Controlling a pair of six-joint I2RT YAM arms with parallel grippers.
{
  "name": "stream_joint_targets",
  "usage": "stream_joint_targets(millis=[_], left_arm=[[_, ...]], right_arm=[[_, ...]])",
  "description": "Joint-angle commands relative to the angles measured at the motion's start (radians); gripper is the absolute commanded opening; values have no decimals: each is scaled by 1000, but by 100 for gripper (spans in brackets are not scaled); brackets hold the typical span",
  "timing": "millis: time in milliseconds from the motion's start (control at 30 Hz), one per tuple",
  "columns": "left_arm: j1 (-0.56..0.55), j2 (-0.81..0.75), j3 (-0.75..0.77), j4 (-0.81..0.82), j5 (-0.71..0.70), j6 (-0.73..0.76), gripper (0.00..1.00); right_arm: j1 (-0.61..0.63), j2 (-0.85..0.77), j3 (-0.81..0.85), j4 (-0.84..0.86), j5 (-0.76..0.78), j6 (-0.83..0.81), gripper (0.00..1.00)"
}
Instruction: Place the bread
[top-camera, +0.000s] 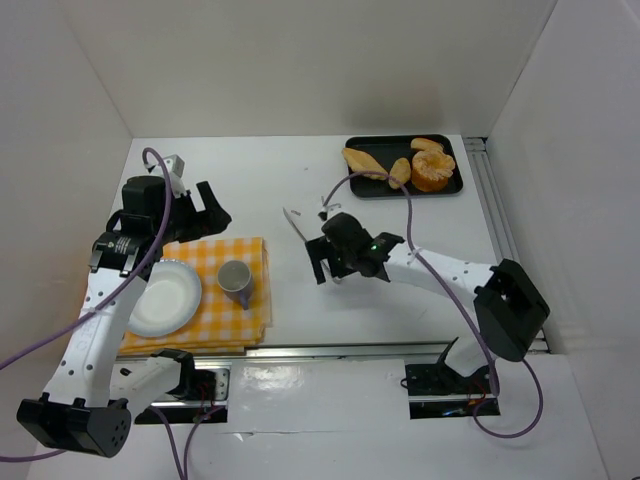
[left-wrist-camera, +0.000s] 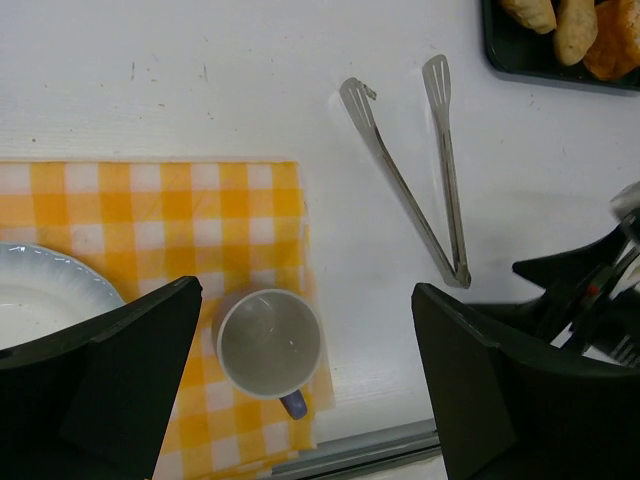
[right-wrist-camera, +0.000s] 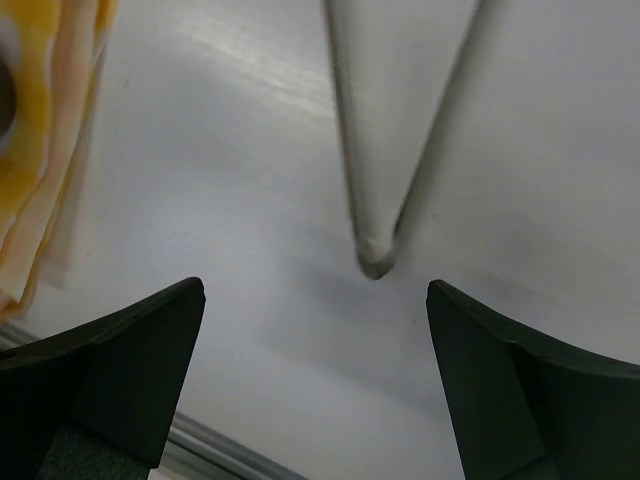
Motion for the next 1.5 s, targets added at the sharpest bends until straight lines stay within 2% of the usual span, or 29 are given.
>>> stream_joint_targets(millis=[0,233,533,833,967,1000,1067,1100,1300,1333,1367,1467], left_arm=[[4,-23,-12,17,-17,-17,100],[4,-23,-12,17,-26,-17,100],[13,-23,12,17,-74,15,100],[13,-23,3,17,-89,24,100],[13,-23,23,-8,-135,33,100],[13,-23,23,-8,-135,33,100],[13,-23,23,-8,-126,33,100],[4,-23,14,-8,-102,33,100],[4,-12,24,3,-81,24,100],[4,-12,24,3,-81,24,100],[4,-12,24,3,-81,24,100],[4,-12,24,3,-72,15,100]], right_arm=[[57,-14,-27,71,-98,-97,99],[70,118,39,37,95,-79,99],[5,338,128,175,52,-150,99],[-47,520,299,249,64,-180,99],[-73,510,323,234,9,-145,61],[-84,476,314,234,0,-145,40],[-84,439,313,226,27,-145,30],[-84,403,313,211,56,-145,26],[-127,216,323,111,103,-154,23],[-169,158,311,100,91,-141,23],[-196,128,288,88,72,-141,18],[-333,34,245,56,-24,-117,18]])
